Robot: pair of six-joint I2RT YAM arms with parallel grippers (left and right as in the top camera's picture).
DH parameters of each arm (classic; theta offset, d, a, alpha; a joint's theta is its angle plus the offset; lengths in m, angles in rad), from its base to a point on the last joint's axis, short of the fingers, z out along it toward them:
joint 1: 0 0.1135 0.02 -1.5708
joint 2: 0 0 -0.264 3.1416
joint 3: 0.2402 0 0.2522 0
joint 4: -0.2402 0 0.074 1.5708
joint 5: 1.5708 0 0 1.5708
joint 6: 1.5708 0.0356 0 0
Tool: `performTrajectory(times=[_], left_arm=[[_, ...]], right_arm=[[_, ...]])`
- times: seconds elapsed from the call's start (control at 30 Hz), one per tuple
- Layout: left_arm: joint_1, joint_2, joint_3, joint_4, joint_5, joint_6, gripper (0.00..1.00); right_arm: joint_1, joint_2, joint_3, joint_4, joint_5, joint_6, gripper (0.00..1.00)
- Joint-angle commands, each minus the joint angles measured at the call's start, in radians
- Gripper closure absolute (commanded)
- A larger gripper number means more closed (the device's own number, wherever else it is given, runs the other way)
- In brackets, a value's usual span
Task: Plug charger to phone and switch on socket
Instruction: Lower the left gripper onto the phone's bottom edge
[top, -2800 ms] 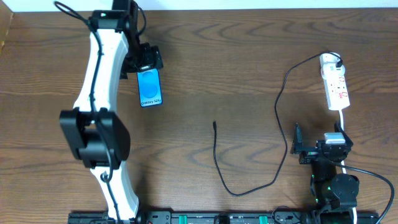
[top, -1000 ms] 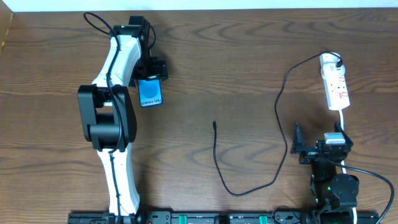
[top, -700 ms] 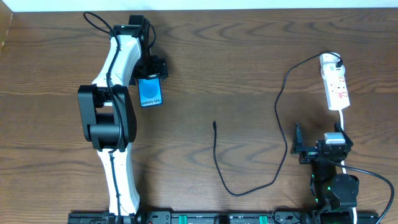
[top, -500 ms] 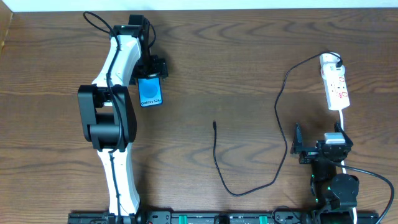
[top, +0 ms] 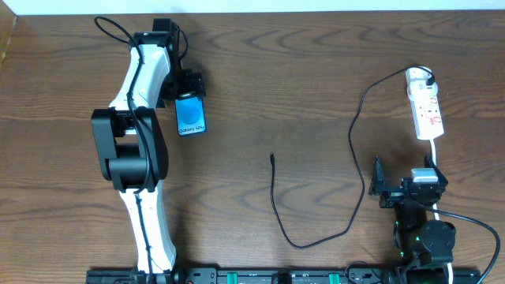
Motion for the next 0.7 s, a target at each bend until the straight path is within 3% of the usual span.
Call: performTrajectory(times=[0.0, 0.67], left_arm=[[-0.003, 0.017, 0.002, -0.006, -0.006, 0.000, 0.02], [-0.012, 0.017, 0.001, -0.011, 0.024, 0.011, 0.02]], right_arm=[[0.003, -0.006, -0.001, -0.004, 0.008, 0.005, 0.01], [0.003, -0.006, -0.001, -0.004, 0.008, 0.005, 0.01]])
